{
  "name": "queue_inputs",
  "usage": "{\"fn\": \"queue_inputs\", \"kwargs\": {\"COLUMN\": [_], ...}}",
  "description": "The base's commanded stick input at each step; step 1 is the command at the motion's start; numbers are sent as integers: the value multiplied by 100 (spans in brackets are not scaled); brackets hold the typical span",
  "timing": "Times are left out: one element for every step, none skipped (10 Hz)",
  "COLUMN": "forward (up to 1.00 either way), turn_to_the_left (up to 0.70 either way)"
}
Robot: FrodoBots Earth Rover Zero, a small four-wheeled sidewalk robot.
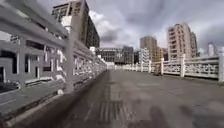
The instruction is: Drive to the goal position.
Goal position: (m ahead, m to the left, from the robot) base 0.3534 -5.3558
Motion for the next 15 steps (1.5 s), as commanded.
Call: {"fn": "queue_inputs", "kwargs": {"forward": [70, 70, 70, 70, 70, 70, 70, 70, 70, 70, 70, 70, 70, 70, 70], "turn_to_the_left": [0, 0, 0, 0, 0, 0, 0, 0, 0, 0, 0, 0, 0, 0, 0]}}
